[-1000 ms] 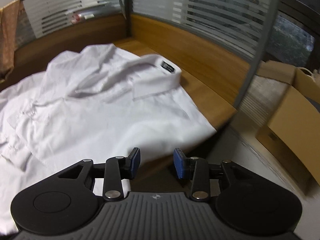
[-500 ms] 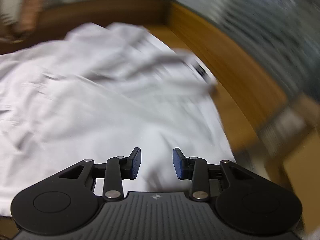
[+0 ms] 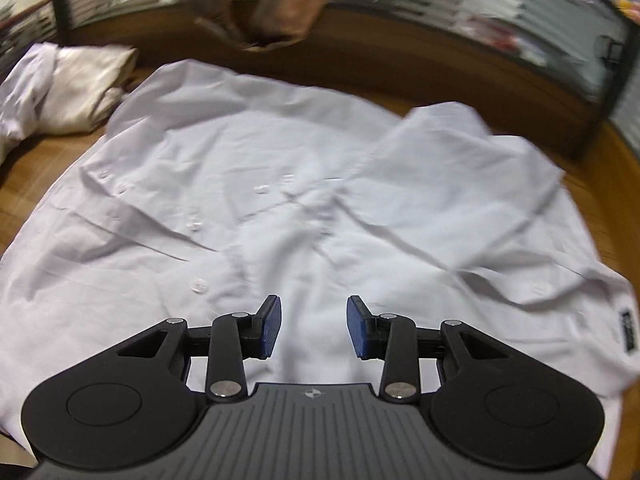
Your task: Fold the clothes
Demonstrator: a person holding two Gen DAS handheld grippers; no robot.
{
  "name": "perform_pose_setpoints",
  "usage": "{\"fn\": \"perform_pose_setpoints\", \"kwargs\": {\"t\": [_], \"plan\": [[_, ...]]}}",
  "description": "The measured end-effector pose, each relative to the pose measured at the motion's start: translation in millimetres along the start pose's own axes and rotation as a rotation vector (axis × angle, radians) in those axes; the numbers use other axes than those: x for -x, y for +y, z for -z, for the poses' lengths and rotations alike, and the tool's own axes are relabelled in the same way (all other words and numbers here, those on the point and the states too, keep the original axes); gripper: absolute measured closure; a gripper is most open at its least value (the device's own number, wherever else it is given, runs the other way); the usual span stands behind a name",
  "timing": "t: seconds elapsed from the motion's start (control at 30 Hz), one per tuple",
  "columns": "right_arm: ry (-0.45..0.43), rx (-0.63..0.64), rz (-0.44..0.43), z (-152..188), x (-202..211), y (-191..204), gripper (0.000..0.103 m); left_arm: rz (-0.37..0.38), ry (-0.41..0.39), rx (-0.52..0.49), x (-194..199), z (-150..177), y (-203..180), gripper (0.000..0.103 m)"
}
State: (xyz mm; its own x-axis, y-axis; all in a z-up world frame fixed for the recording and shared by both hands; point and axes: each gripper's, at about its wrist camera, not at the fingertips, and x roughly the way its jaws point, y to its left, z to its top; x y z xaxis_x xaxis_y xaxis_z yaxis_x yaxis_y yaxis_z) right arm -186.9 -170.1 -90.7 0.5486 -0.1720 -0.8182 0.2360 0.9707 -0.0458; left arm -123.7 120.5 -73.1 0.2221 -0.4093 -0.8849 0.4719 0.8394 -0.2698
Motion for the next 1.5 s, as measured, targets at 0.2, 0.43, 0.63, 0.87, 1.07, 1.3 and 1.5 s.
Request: {"fn": "perform_pose_setpoints", "kwargs": {"t": [0.2, 0.43, 0.63, 0.87, 1.07, 1.3, 1.5], "plan": [[0.05, 0.062, -0.037, -3, -36, 22, 0.065, -0.017, -0.006, 0.046, 8, 8, 2, 0.022], [0.017, 0.052, 0.028, -5, -32, 17, 0.1, -0.014, 0.004, 0.058, 9, 16, 3, 0.021], [-0.076, -0.015, 0.109, -4, 22, -10, 0.1, -0.003, 0.004, 0.013, 3, 8, 5, 0.021], [-0.131, -0.166, 0.24, 36, 107, -50, 0.1, 0.037, 0.009, -0.088, -12, -10, -6, 0.022], [-0.126, -0.315, 0.389, 106, 184, -61, 0.1, 0.104, 0.036, -0.241, -30, -25, -32, 0.022], [-0.06, -0.469, 0.58, 190, 266, -44, 0.1, 0.198, 0.067, -0.448, -46, -32, -72, 0.022], [0.075, -0.577, 0.654, 255, 306, -11, 0.099, 0.256, 0.094, -0.541, -55, -26, -96, 0.022]]}}
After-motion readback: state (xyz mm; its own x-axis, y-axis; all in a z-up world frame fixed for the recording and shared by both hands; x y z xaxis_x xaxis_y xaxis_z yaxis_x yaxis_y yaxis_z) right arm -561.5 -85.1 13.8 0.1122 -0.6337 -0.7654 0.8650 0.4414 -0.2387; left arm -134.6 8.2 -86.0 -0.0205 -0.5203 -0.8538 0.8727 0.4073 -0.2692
